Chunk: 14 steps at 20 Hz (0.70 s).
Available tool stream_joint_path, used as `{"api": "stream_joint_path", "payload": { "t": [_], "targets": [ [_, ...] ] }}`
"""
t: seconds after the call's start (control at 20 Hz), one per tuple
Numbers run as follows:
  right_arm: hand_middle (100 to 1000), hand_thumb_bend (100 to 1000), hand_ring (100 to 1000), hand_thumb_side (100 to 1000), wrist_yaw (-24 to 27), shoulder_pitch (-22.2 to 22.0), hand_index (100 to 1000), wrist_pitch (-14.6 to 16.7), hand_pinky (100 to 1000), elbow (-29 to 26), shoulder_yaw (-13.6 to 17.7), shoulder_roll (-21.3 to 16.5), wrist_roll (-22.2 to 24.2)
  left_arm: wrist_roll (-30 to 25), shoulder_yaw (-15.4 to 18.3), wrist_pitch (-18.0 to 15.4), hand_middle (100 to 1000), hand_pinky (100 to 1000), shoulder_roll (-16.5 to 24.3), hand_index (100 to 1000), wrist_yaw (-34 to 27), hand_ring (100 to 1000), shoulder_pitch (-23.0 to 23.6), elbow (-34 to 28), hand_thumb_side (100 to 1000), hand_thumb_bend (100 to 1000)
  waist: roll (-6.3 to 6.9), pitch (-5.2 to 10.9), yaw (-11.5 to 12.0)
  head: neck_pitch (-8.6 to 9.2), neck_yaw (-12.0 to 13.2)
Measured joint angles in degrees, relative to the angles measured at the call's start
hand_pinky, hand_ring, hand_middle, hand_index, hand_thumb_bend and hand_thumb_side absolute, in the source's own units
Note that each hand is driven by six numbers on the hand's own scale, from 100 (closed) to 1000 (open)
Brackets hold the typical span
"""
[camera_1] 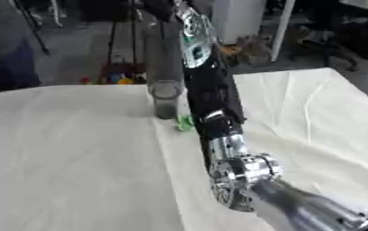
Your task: Arrange flowers into the vase.
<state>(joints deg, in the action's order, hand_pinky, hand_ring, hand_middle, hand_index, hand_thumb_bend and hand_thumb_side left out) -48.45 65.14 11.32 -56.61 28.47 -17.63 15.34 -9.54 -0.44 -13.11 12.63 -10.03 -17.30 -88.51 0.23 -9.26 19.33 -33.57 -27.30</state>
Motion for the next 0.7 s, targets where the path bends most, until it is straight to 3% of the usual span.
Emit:
{"api": "stream_joint_path", "payload": {
  "t": [0.55, 0.7],
  "targets": [
    [816, 100, 881, 736, -1.97, -0.71, 555, 0.50, 850, 1.54, 0.85, -0.30, 2.08, -0.12, 0.01, 0.06, 744, 592, 0.00, 819, 0.00, 671, 0.08, 0.00, 842, 757, 0.01, 0.00, -0.22, 0.00, 0.07],
    [834, 100, 894, 765, -2.55, -0.95, 617, 0.68, 865, 1.89, 0.94, -0.31, 2.55, -0.19, 0.01, 0.06, 744, 592, 0.00, 820, 0.00, 672, 0.08, 0.00, 843, 757, 0.01, 0.00, -0.23, 0.00, 0.16]
  ]
}}
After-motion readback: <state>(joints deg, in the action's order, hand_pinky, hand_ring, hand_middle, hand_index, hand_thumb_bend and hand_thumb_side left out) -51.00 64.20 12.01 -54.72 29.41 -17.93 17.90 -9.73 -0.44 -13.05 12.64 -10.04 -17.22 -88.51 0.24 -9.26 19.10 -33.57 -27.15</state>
